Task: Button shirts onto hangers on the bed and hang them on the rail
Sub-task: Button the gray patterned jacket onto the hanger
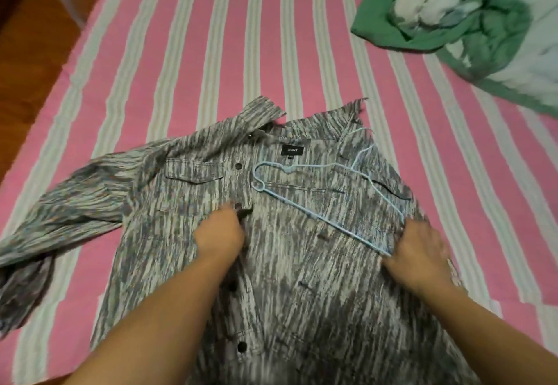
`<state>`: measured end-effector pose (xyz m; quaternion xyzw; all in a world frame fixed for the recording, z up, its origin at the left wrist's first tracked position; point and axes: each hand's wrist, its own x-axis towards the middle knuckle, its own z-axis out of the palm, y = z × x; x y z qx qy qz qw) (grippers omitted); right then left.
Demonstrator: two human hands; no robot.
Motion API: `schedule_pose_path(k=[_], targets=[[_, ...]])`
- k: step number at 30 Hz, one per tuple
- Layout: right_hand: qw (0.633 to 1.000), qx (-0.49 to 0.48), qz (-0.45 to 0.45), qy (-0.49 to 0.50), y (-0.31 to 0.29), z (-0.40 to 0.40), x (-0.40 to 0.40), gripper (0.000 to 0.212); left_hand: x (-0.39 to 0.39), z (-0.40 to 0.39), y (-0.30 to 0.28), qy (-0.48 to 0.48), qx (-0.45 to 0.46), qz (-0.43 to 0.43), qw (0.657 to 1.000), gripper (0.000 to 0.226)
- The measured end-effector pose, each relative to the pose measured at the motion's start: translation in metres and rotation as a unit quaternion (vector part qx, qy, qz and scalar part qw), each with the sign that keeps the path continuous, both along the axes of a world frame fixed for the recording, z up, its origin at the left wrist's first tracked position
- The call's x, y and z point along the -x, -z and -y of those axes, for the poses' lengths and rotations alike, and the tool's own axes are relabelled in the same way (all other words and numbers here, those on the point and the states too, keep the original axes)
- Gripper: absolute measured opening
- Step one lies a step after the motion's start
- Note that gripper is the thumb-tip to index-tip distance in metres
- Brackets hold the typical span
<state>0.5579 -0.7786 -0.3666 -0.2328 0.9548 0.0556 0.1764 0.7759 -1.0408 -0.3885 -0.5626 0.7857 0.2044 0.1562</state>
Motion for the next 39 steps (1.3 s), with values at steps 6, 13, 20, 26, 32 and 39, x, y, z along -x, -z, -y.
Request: schedule_pose_path(k=[6,13,20,26,32,39], targets=[[0.999,0.002,0.047,-0.015,-0.005,0.008,0.012,0.067,-0.077,0.023,-0.063,-0.163,0.125,-0.319,0.925,0.025],[0.978,0.024,0.084,-0.188,0.005,0.148,0.032,0.073,-0.086,-0.008,-0.1,0.21,-0.165,-0.135,0.954,0.025],[0.973,0.037,0.053,-0.223,0.025,0.21,0.075,0.087,-0.062,-0.015,-0.087,0.262,-0.141,-0.113,0.948,0.025],[0.974,0.035,0.044,-0.221,0.069,0.244,0.083,0.111,-0.037,-0.012,-0.029,0.244,-0.189,-0.079,0.948,0.016],[0.974,-0.019,-0.016,-0.224,0.068,0.203,0.094,0.12,-0.007,0.01,-0.002,0.249,-0.315,0.001,0.916,0.049],[0.995,0.055,-0.068,-0.057,0.03,0.148,0.109,0.098,0.065,0.072,0.034,0.332,-0.028,-0.054,0.941,0.059]])
